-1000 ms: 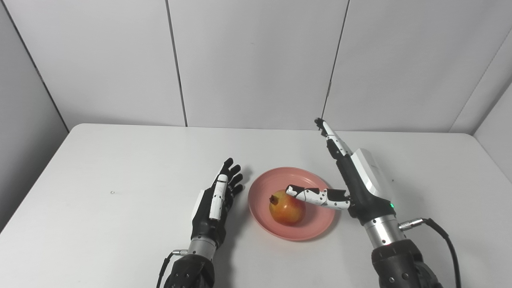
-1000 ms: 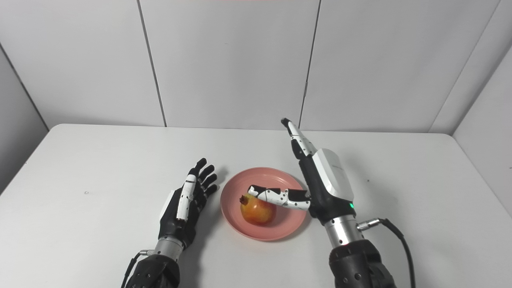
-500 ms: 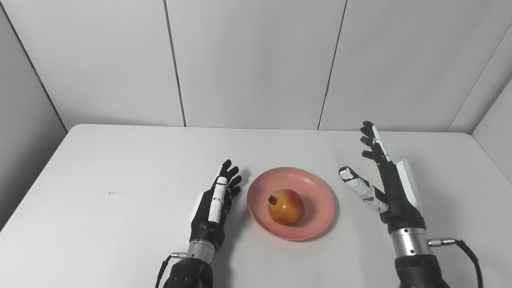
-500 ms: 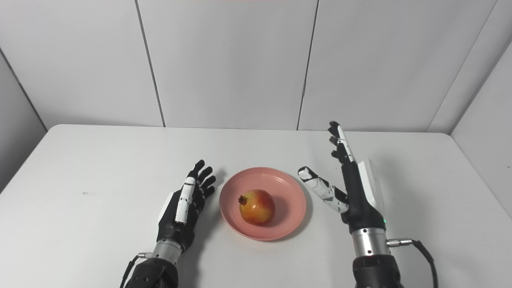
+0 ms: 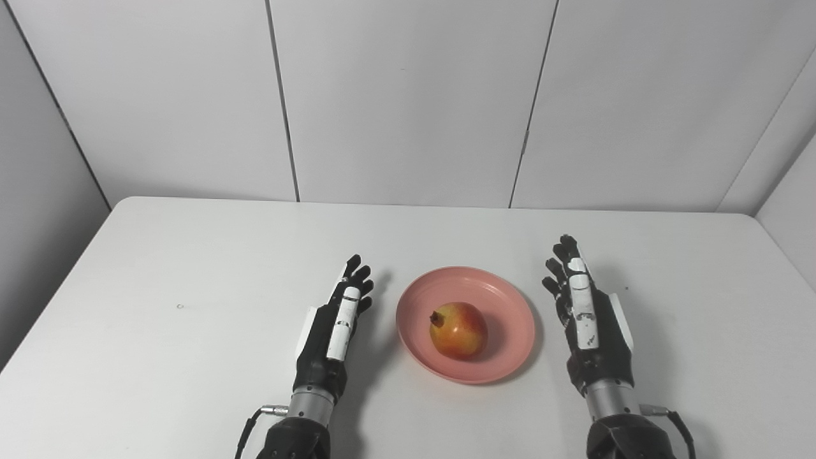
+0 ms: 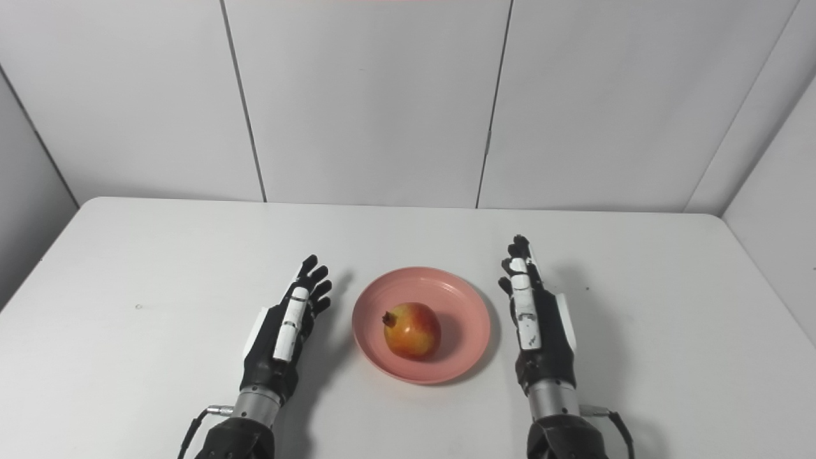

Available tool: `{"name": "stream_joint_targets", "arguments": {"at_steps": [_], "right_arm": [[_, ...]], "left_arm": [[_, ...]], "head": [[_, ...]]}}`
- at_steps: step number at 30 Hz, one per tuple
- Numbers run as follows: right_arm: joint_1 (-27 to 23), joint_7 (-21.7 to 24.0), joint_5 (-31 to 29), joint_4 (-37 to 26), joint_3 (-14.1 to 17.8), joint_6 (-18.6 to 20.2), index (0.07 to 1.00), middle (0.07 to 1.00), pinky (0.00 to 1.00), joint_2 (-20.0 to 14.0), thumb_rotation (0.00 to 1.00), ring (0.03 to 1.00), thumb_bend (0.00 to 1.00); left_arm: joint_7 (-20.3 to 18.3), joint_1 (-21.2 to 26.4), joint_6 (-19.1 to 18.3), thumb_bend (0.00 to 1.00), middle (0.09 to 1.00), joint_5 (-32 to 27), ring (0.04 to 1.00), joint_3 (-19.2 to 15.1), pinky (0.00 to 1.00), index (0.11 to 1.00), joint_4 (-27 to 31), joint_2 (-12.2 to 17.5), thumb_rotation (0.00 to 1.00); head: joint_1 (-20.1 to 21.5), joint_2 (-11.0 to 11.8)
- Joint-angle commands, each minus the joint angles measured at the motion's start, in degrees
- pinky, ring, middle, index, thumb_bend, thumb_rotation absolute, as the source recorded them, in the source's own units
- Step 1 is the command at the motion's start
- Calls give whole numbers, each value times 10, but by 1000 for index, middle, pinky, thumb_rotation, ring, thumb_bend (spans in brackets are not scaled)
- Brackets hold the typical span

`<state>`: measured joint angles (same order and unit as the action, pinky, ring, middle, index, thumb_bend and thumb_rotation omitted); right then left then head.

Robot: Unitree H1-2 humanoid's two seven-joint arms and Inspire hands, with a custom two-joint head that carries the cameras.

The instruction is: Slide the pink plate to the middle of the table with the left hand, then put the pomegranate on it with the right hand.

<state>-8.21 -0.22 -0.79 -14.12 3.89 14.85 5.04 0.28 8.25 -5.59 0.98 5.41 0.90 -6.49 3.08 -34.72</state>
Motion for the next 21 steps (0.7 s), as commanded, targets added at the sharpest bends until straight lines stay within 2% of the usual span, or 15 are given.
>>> {"name": "stream_joint_targets", "arguments": {"at_steps": [1,7,15,21], "right_arm": [[-17,-6,-18,-8,7,8,962,966,953,4,1000,963,505],[-18,-13,-34,-11,9,18,942,955,955,1,1000,954,348],[-17,-17,-25,-3,0,5,945,956,953,-5,1000,951,295],[-16,-20,-19,1,-5,5,935,945,944,-5,1000,938,303]], "left_arm": [[6,15,32,439,960,10,943,2,935,954,9,-2,1000],[6,16,37,443,965,13,948,1,947,960,6,-3,1000],[6,19,42,447,962,11,942,-5,938,958,2,-1,1000],[3,19,48,445,960,11,941,-5,932,956,-3,3,1000]], "head": [[0,1],[-1,1],[5,5],[4,7]]}}
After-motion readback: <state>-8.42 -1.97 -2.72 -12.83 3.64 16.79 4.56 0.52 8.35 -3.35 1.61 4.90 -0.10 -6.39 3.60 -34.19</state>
